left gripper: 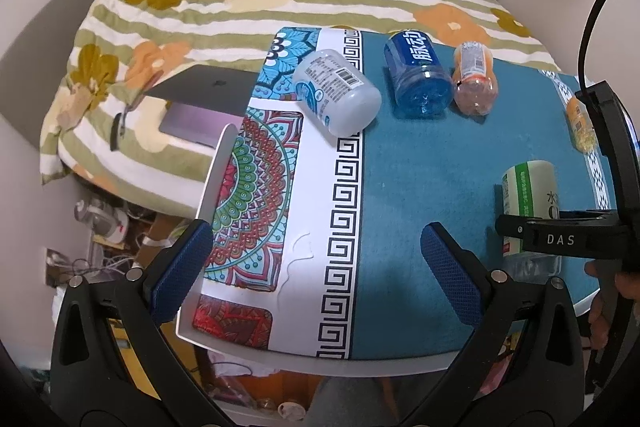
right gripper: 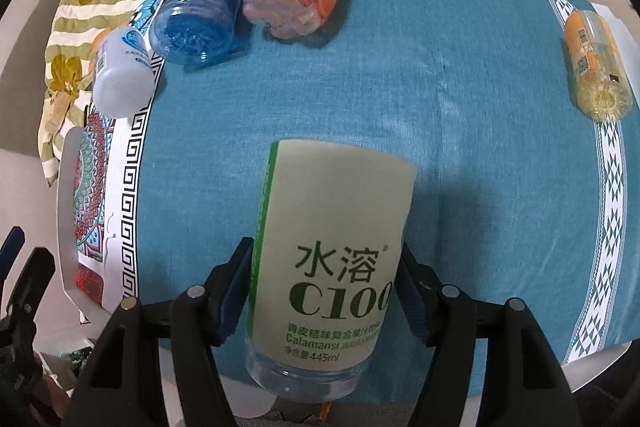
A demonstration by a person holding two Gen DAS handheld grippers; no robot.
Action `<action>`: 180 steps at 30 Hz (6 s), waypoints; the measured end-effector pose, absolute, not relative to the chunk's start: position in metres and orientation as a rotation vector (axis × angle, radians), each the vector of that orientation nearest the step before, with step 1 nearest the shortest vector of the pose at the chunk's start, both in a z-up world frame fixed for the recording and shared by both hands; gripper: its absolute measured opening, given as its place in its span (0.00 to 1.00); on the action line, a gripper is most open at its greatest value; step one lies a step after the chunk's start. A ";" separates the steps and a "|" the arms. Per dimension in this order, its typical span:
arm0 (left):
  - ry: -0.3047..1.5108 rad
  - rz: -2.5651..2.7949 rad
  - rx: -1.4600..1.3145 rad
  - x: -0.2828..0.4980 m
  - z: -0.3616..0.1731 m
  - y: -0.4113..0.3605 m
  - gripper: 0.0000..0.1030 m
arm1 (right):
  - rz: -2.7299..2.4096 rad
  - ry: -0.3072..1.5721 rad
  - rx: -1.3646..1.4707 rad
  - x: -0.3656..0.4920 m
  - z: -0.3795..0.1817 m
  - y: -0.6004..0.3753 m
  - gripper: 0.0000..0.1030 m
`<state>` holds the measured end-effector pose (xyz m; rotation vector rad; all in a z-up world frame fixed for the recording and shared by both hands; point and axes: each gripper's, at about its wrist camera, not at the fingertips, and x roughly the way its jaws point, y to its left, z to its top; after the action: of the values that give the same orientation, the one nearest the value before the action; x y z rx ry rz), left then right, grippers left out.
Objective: Flip cup upright
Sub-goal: 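Lift the white-green cup with the right gripper and rotate it upright, then grasp the upright white-green cup with the left gripper and carry it, then lower the cup upright onto the cloth and open the left gripper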
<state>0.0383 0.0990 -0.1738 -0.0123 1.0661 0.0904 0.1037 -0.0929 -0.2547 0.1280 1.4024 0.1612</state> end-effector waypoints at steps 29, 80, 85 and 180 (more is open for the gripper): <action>1.236 -0.136 0.123 0.095 -0.141 -0.034 1.00 | 0.184 1.158 0.036 0.050 -0.187 -0.205 0.99; 1.553 -0.082 -0.063 0.114 -0.220 -0.083 0.63 | 0.212 1.031 0.111 0.046 -0.220 -0.307 1.00; 1.360 -0.105 -0.084 0.099 -0.191 -0.077 0.63 | 0.222 0.994 0.085 0.042 -0.208 -0.300 1.00; 0.773 -0.036 0.077 -0.002 -0.161 -0.072 0.96 | 0.246 0.867 -0.020 0.010 -0.185 -0.260 0.99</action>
<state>-0.0017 -0.0716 -0.1611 0.0771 0.7726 -0.0358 0.0097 -0.2603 -0.1850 -0.0204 0.8669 0.2460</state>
